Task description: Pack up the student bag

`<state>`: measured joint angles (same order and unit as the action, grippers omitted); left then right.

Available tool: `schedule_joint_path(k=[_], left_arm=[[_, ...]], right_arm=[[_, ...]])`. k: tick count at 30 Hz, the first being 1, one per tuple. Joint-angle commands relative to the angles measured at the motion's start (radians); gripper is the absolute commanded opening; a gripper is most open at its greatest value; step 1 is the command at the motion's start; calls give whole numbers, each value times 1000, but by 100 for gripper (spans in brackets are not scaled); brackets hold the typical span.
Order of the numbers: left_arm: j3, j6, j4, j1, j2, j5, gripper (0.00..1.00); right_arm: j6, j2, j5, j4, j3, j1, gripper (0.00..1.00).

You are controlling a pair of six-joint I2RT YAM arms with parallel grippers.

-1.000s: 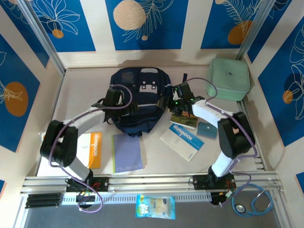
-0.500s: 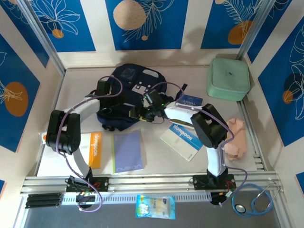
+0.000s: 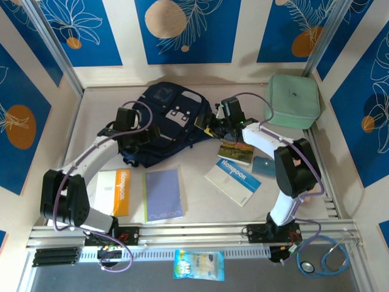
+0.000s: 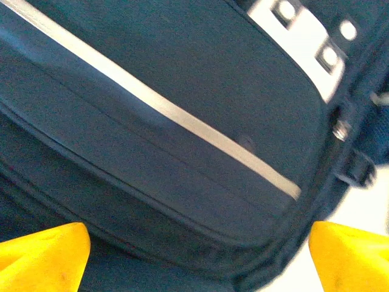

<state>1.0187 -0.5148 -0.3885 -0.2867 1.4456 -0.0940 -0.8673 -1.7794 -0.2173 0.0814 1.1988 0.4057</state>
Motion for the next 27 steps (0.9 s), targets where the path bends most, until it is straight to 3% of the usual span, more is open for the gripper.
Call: schedule_joint_path(k=[1, 7, 12, 16, 22, 27], left_arm=[[-23, -55, -66, -77, -42, -63, 92], [-114, -194, 18, -192, -65, -46, 88], [-175, -248, 111, -216, -34, -40, 83], [-175, -239, 139, -216, 7, -5, 81], [-243, -290, 201, -220, 34, 178, 71], [-187, -181, 262, -215, 54, 263, 67]], right_arm=[[-19, -96, -25, 67, 68, 5, 60], [-46, -247, 23, 153, 221, 6, 56], [-48, -350, 16, 205, 334, 19, 51], [-61, -384, -22, 192, 361, 27, 29], [-55, -293, -31, 152, 294, 35, 8], [-78, -128, -83, 65, 151, 36, 5]])
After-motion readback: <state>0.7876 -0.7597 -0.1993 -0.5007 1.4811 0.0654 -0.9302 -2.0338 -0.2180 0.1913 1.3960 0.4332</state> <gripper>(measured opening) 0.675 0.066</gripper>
